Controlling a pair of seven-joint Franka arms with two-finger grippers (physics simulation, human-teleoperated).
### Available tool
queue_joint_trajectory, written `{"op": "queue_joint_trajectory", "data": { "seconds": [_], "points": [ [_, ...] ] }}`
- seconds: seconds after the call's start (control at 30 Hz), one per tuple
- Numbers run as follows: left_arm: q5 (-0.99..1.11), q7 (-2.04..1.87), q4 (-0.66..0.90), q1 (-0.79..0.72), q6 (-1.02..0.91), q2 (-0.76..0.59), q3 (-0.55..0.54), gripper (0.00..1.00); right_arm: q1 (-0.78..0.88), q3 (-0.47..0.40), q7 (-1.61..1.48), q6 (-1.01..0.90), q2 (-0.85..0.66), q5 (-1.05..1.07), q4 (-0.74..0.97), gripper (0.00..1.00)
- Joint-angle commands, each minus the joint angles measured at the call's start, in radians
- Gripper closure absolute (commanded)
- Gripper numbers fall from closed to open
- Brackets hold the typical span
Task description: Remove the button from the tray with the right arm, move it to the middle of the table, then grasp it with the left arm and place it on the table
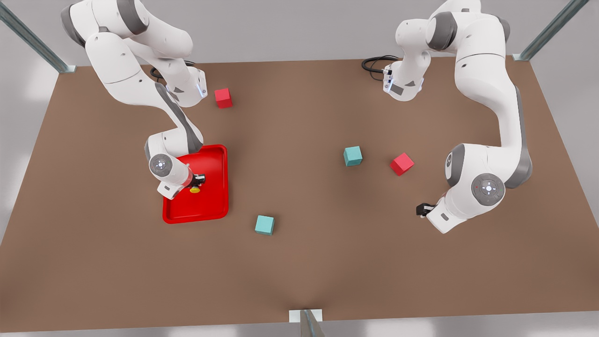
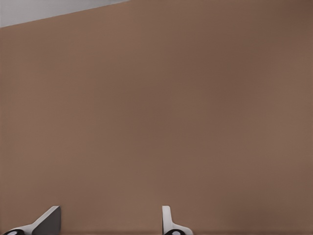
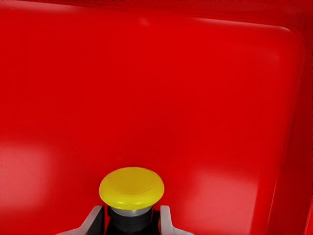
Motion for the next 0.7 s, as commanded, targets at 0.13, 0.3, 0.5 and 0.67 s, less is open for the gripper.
{"op": "queue_joint_trajectory", "data": {
  "seconds": [0.13, 0.3, 0.5, 0.67],
  "points": [
    [0.001, -0.002, 0.0, 0.0, -0.001, -0.002, 0.0, 0.0, -0.001, 0.001, -0.003, 0.0, -0.005, 0.002, 0.0, 0.55],
    [0.001, -0.002, 0.0, 0.002, -0.004, -0.005, 0.0, 0.0, 0.01, 0.003, -0.002, -0.098, -0.042, 0.015, 0.046, 0.55],
    [0.001, 0.002, 0.0, 0.005, -0.004, -0.003, 0.0, 0.0, 0.148, 0.01, 0.122, -0.348, 0.024, 0.107, 0.342, 0.54],
    [0.001, 0.006, 0.0, 0.012, -0.004, -0.005, 0.0, 0.0, 0.588, -0.261, 0.266, -0.502, 0.155, 0.282, 0.634, 0.54]
  ]
}}
